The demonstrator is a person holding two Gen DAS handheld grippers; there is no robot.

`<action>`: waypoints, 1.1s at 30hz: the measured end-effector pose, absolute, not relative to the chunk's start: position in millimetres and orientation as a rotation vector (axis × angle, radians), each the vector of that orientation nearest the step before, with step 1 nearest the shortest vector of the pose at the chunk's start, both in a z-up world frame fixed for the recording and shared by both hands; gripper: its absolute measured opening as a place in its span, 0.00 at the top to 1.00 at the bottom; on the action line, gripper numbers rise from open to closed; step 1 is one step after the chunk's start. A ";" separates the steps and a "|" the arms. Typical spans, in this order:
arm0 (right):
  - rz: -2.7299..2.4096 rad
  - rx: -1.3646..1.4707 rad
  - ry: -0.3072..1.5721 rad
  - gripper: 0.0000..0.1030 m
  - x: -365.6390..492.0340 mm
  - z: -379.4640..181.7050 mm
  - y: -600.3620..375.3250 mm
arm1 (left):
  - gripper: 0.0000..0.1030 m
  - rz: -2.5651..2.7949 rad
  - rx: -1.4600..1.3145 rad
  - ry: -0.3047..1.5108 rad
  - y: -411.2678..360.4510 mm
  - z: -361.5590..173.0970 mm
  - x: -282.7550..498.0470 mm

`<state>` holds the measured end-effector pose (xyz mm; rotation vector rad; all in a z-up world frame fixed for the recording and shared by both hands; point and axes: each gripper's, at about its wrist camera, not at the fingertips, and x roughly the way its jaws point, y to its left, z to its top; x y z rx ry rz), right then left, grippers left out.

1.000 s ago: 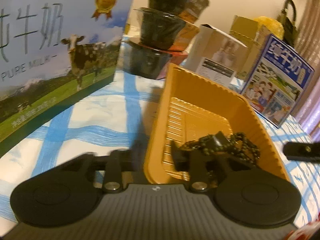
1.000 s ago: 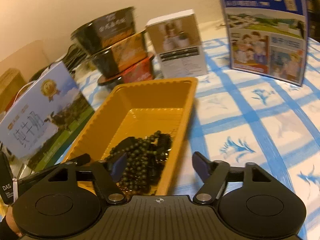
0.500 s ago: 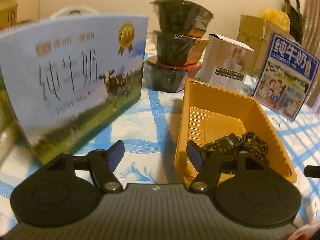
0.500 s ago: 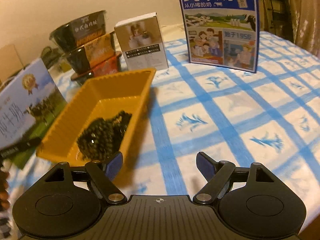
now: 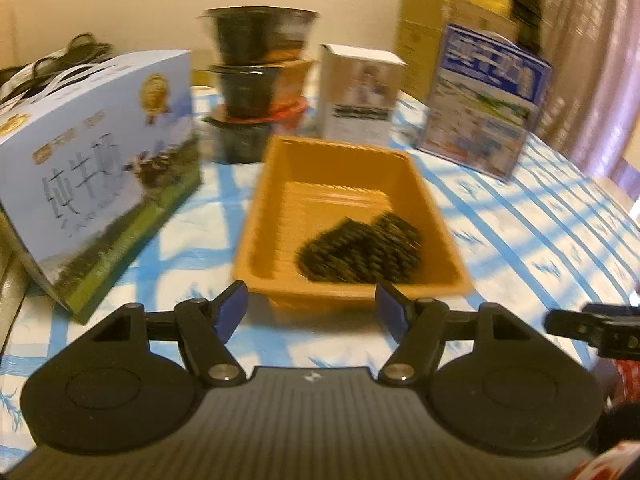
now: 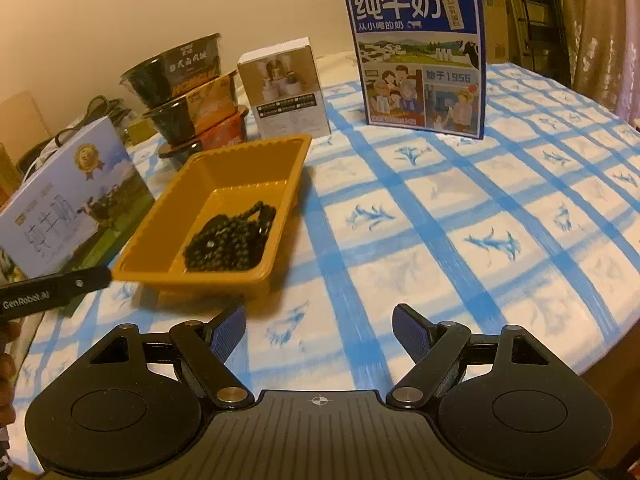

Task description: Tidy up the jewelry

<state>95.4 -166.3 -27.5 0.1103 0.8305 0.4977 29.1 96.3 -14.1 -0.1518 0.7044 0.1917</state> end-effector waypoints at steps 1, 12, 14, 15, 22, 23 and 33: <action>0.502 0.105 0.836 0.22 91.5 -27.0 -167.3 | 0.34 0.182 -0.145 0.711 89.7 -12.8 26.5; 0.494 0.123 0.821 0.22 62.1 -21.2 -186.0 | 0.34 0.072 -0.109 0.786 39.3 -8.7 3.8; 0.487 0.120 0.817 0.22 59.6 -19.5 -189.2 | 0.34 0.070 -0.100 0.793 33.8 -9.0 1.9; 0.484 0.121 0.818 0.22 58.1 -19.2 -190.6 | 0.34 0.068 -0.099 0.793 31.7 -8.8 1.3; 0.470 0.116 0.821 0.22 51.8 -18.7 -199.4 | 0.34 0.040 -0.080 0.797 15.4 -7.3 -0.3; 0.468 0.116 0.820 0.22 51.0 -18.8 -200.4 | 0.34 0.037 -0.076 0.798 13.9 -7.1 0.4; 0.462 0.118 0.831 0.22 50.9 -21.2 -204.2 | 0.34 0.026 -0.061 0.803 7.0 -7.5 3.7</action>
